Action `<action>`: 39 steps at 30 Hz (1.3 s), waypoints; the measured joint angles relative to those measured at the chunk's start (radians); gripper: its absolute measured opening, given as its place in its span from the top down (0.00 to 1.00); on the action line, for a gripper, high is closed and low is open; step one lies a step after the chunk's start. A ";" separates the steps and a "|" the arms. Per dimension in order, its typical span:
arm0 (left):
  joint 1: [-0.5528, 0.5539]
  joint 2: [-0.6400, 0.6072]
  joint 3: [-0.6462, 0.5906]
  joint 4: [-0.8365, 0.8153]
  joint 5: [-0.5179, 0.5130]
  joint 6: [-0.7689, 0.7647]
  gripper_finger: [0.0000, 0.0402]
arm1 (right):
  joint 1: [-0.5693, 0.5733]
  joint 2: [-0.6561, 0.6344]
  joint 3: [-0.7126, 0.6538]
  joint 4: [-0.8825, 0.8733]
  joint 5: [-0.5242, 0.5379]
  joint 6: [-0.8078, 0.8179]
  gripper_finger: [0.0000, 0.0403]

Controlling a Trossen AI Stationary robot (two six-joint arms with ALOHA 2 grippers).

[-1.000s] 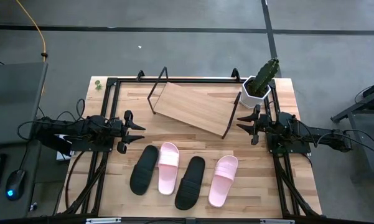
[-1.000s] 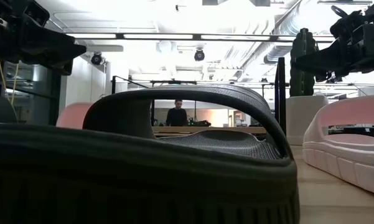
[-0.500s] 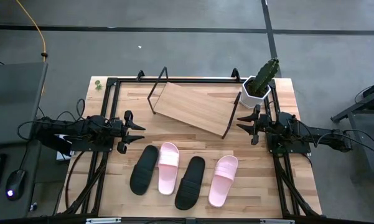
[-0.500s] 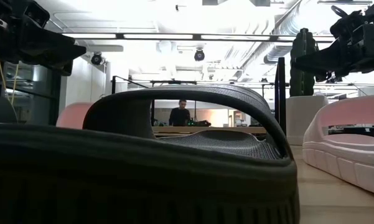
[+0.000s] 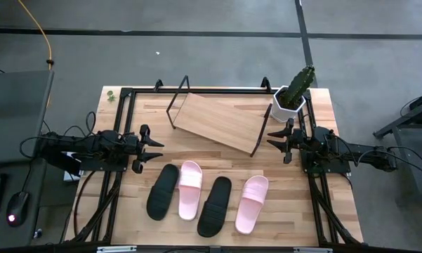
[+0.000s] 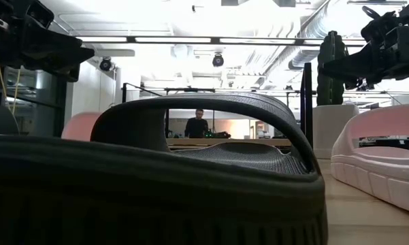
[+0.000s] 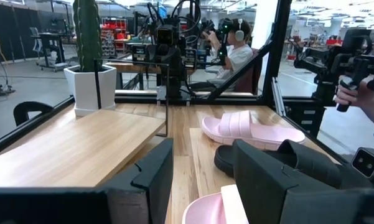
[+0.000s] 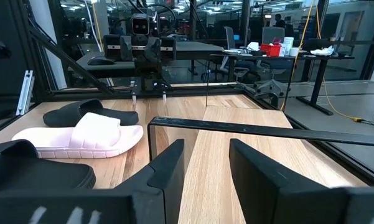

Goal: Pick and place slides into the shelf
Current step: Put the right pink slide on the shelf

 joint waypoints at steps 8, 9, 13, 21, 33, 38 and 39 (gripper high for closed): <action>0.000 0.000 0.000 0.002 0.003 0.000 0.63 | 0.000 0.000 0.000 0.000 0.000 0.000 0.71; 0.000 0.000 0.000 0.008 0.003 0.000 0.63 | 0.000 0.000 0.000 0.000 0.000 0.000 0.71; 0.000 0.000 0.000 0.020 0.002 0.000 0.63 | 0.000 0.000 0.000 0.000 0.000 0.000 0.71; 0.000 0.000 0.000 0.059 0.000 -0.001 0.63 | 0.000 0.000 0.000 0.000 -0.002 0.018 0.71; 0.000 0.000 0.000 0.043 0.000 -0.030 0.63 | 0.000 0.000 0.000 0.000 -0.009 0.118 0.71; 0.000 0.001 0.007 0.044 -0.023 -0.063 0.63 | 0.000 0.000 0.003 -0.002 -0.009 0.115 0.71; 0.000 0.001 0.016 0.044 -0.037 -0.077 0.63 | 0.000 0.000 0.008 -0.006 -0.011 0.115 0.71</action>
